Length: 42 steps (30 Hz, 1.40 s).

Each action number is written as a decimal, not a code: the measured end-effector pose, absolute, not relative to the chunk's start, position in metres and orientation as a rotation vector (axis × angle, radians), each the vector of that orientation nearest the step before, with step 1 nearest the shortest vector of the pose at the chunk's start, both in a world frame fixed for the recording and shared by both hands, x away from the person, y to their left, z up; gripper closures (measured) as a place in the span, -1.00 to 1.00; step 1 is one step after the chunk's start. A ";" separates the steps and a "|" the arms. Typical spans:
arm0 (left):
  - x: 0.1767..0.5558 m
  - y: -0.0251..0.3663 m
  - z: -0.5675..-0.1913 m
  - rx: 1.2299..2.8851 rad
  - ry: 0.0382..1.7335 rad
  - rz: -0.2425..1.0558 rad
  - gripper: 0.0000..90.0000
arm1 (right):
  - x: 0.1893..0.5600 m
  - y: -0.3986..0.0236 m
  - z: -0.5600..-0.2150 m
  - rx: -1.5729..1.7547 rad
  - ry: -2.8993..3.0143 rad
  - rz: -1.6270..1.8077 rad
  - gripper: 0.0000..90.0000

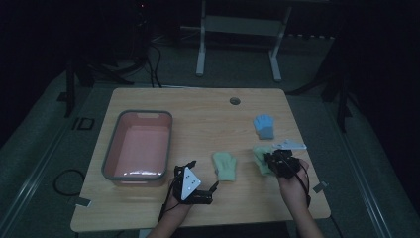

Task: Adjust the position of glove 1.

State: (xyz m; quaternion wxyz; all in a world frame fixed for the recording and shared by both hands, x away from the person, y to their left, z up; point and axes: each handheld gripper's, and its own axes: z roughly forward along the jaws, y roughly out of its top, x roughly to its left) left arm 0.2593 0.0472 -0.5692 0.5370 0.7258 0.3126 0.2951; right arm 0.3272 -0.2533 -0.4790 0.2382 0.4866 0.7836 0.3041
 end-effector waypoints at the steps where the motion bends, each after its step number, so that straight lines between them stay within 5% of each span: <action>1: 0.259 0.047 -0.569 1.728 0.744 0.702 -0.99 | 0.327 -0.253 -0.479 1.333 2.147 0.833 0.94; 16: 0.259 0.047 -0.569 1.728 0.745 0.705 -0.99 | 0.342 -0.236 -0.538 1.463 2.171 0.782 0.80; 27: 0.259 0.047 -0.569 1.728 0.742 0.704 -0.99 | 0.338 -0.249 -0.517 1.335 2.210 0.851 0.31; 42: 0.259 0.047 -0.569 1.730 0.740 0.703 -0.99 | 0.349 -0.285 -0.508 1.201 2.386 0.962 0.35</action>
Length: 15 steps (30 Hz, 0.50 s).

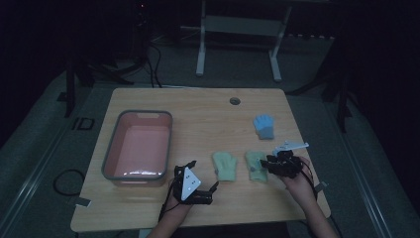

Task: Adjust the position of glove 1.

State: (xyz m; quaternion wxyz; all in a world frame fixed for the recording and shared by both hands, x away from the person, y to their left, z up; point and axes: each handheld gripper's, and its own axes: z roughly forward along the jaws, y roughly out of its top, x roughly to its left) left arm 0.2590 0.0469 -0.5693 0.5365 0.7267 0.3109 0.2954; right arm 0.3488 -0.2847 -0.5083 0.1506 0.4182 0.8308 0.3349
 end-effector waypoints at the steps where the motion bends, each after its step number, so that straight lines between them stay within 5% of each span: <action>1: 0.259 0.047 -0.569 1.730 0.741 0.702 -0.99 | 0.348 -0.284 -0.510 1.197 2.388 0.957 0.35; 15: 0.260 0.047 -0.569 1.730 0.743 0.697 -0.99 | 0.357 -0.276 -0.546 1.205 2.384 0.911 0.33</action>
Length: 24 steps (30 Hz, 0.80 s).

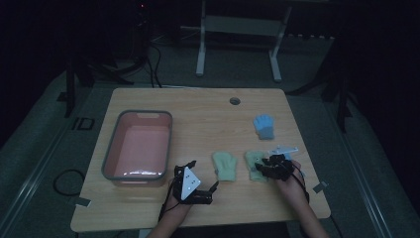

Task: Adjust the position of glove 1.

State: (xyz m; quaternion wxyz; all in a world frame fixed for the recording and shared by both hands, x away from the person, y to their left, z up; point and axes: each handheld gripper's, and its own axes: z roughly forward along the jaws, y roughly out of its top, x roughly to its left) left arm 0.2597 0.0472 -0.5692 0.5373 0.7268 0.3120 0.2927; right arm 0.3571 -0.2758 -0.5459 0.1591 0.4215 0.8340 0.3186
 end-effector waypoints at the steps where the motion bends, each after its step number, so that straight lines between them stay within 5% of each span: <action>1: 0.260 0.047 -0.569 1.730 0.742 0.695 -0.99 | 0.357 -0.275 -0.546 1.206 2.383 0.913 0.39; 10: 0.260 0.048 -0.569 1.728 0.745 0.694 -0.99 | 0.359 -0.276 -0.544 1.291 2.421 0.968 0.81; 24: 0.261 0.050 -0.569 1.709 0.764 0.677 -0.99 | 0.344 -0.252 -0.473 1.247 2.272 1.034 0.85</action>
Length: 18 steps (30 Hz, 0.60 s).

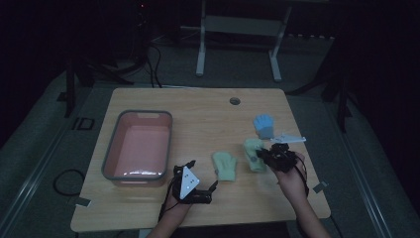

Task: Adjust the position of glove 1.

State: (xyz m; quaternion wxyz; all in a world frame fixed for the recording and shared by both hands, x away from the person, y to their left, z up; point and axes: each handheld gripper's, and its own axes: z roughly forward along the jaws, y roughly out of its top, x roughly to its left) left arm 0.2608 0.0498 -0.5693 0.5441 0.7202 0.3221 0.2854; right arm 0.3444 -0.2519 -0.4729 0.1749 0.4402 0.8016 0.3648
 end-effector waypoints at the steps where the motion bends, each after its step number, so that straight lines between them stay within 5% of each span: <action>1: 0.261 0.050 -0.569 1.705 0.767 0.674 -0.99 | 0.343 -0.247 -0.468 1.241 2.269 1.044 0.85; 9: 0.261 0.050 -0.569 1.700 0.765 0.677 -0.99 | 0.337 -0.200 -0.446 1.167 2.280 1.104 0.85; 18: 0.260 0.050 -0.569 1.706 0.759 0.681 -0.99 | 0.330 -0.161 -0.467 1.214 2.301 1.057 0.85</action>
